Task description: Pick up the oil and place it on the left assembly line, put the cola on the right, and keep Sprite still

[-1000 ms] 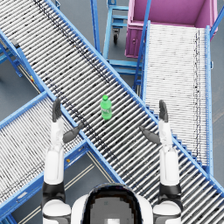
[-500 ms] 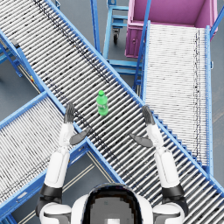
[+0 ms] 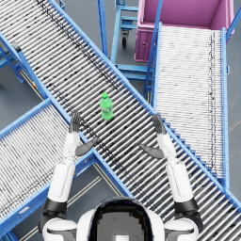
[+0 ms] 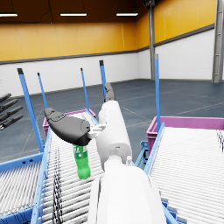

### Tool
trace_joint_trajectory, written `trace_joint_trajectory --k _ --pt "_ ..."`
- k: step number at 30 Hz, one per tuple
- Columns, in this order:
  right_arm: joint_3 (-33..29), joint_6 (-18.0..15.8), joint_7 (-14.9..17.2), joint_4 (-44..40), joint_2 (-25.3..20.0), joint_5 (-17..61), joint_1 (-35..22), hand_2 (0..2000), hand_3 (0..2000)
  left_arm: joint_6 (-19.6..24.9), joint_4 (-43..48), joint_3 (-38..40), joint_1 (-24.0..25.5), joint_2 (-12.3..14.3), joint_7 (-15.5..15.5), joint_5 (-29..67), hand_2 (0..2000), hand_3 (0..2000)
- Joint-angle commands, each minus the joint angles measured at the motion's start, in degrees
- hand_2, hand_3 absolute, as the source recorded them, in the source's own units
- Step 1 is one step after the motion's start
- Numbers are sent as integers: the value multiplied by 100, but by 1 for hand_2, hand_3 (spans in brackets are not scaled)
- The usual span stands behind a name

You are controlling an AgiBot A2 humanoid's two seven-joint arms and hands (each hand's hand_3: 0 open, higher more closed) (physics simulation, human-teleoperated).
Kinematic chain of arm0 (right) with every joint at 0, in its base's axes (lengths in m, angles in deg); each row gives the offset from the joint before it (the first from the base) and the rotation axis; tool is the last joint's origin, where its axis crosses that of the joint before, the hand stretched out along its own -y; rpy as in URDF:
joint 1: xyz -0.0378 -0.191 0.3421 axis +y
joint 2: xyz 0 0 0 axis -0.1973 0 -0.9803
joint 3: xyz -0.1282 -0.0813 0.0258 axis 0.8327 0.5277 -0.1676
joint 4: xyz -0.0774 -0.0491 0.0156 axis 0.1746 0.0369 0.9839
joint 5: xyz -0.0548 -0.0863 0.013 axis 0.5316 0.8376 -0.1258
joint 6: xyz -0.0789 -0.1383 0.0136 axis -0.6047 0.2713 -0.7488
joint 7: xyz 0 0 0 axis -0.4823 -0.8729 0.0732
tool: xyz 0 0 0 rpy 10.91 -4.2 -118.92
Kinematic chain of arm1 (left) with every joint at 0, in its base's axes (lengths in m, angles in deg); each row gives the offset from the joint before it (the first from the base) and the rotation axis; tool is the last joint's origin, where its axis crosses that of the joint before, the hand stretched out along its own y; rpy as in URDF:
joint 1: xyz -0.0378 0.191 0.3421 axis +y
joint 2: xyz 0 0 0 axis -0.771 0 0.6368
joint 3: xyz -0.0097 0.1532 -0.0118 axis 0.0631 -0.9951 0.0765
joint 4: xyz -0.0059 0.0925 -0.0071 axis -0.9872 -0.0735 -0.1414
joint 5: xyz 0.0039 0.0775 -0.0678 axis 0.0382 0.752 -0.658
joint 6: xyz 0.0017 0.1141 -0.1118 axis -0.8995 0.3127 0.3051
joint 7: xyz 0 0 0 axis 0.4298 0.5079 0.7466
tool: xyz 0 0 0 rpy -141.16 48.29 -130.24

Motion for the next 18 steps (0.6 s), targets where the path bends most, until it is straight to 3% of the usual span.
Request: trace_joint_trajectory --k 1,18 --pt "0 0 0 0 0 0 0 0 0 0 0 0 0 0 0 0 0 0" --pt "0 0 0 0 0 0 0 0 0 0 0 0 0 0 0 0 0 0"
